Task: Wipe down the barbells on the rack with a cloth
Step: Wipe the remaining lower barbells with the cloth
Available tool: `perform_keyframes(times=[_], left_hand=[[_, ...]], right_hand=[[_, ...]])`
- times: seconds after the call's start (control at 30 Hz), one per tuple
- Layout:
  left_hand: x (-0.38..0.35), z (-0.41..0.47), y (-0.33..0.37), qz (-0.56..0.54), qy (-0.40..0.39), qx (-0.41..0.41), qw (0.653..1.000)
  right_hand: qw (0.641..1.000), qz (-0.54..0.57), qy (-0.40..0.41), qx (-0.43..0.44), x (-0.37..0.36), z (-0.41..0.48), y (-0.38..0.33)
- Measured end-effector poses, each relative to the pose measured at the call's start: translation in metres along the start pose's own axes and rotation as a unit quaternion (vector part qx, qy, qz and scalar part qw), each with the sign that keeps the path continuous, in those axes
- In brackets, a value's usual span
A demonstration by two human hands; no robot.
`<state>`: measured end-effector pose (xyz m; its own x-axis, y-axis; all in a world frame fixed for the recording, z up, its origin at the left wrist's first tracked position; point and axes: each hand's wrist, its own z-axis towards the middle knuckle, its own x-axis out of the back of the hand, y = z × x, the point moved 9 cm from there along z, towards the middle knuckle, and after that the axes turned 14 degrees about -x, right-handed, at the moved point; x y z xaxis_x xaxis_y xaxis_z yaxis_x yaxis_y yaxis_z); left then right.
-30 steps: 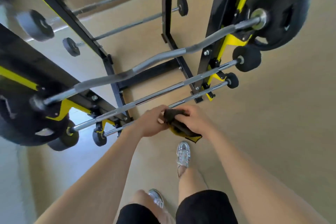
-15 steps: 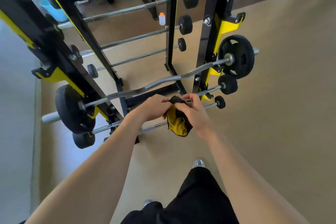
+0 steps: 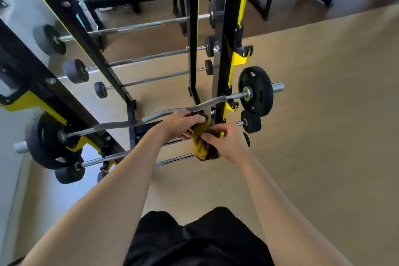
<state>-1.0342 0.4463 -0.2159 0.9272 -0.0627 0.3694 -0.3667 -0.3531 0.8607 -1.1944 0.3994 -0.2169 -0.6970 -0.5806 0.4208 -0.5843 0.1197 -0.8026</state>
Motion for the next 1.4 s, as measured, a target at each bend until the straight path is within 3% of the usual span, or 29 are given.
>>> perform_keyframes(times=[0.1, 0.37, 0.47, 0.6, 0.67, 0.8, 0.93, 1.03, 1.27, 1.4], left_hand=[[-0.008, 0.016, 0.013, -0.009, -0.007, -0.03, 0.999], [0.039, 0.054, 0.031, -0.032, 0.125, -0.045, 0.991], [0.059, 0.066, 0.029, -0.053, 0.181, -0.022, 0.982], [0.064, 0.081, 0.029, -0.081, 0.196, -0.03, 0.977], [0.062, 0.088, 0.036, -0.072, 0.183, -0.066, 0.978], [0.062, 0.102, 0.041, -0.025, 0.162, -0.099, 0.981], [0.074, 0.109, 0.04, 0.025, 0.228, -0.065, 0.971], [0.075, 0.111, 0.043, 0.012, 0.272, -0.046, 0.961], [0.045, 0.135, 0.066, -0.011, 0.249, -0.034, 0.968], [0.023, 0.146, 0.079, 0.01, 0.178, -0.052, 0.983]], right_hand=[[0.999, 0.03, -0.019, -0.007, 0.015, 0.013, -0.001], [0.972, 0.21, -0.042, -0.096, 0.023, 0.063, -0.019], [0.934, 0.321, -0.008, -0.154, 0.028, 0.075, -0.022], [0.838, 0.507, 0.019, -0.202, 0.035, 0.082, -0.014], [0.832, 0.529, -0.001, -0.17, 0.039, 0.085, -0.016], [0.89, 0.422, 0.061, -0.163, 0.056, 0.086, -0.006], [0.954, 0.22, 0.164, -0.124, 0.094, 0.089, -0.005], [0.973, 0.148, 0.138, -0.112, 0.116, 0.096, -0.006], [0.995, 0.048, -0.025, -0.088, 0.139, 0.119, 0.004], [0.996, -0.044, 0.018, -0.078, 0.154, 0.136, 0.011]])
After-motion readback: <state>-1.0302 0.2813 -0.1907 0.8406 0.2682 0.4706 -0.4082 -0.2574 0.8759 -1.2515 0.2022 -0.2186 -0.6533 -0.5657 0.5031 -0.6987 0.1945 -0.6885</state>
